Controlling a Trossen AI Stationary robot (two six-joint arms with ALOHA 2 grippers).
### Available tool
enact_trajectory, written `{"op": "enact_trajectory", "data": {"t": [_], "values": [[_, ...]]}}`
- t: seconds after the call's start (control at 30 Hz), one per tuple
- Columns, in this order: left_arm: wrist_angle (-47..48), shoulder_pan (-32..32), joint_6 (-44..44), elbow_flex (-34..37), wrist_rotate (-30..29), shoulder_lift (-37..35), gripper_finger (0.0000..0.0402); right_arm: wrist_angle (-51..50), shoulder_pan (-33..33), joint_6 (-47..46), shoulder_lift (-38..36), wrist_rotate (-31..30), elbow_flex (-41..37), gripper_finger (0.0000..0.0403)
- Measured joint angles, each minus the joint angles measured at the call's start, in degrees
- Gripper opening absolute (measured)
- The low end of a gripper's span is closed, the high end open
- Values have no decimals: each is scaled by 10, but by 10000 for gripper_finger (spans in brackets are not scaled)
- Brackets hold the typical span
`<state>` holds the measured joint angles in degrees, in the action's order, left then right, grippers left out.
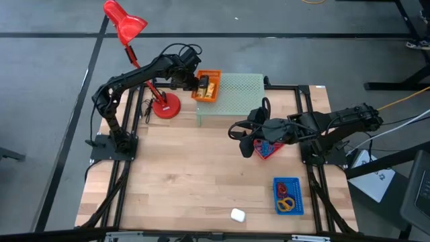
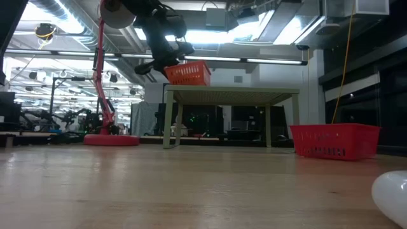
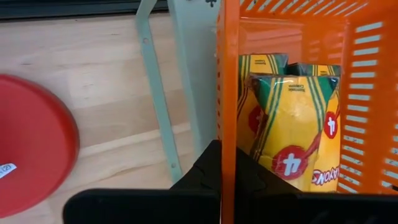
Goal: Pick & Place Office Desk Supplies
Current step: Put the orange plastic tray on the shelf
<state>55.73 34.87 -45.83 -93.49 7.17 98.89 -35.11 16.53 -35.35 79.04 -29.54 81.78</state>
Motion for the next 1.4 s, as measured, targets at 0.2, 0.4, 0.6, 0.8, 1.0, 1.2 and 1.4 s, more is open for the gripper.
{"op": "enact_trajectory", "data": {"t": [0.2, 0.4, 0.6, 0.8, 1.0, 1.2, 1.4], "values": [[2, -7, -8, 0, -15, 0, 3, 0, 0, 0, 0, 0, 0, 217], [-2, -7, -12, 0, -15, 0, 3, 0, 0, 0, 0, 0, 0, 217], [-15, -7, -16, 0, -15, 0, 4, 0, 0, 1, 0, 4, 0, 217], [-37, -7, -28, 0, -10, 0, 32, 0, 0, 1, 0, 4, 0, 217], [-37, -7, -31, 0, -9, 0, 76, 0, 0, 2, 0, 4, 0, 217], [-33, -7, -32, 0, -4, 0, 97, 0, 0, 0, 0, 5, 0, 217], [-15, -7, -27, 0, -8, 0, 100, 0, 0, 0, 0, 5, 0, 217]]}}
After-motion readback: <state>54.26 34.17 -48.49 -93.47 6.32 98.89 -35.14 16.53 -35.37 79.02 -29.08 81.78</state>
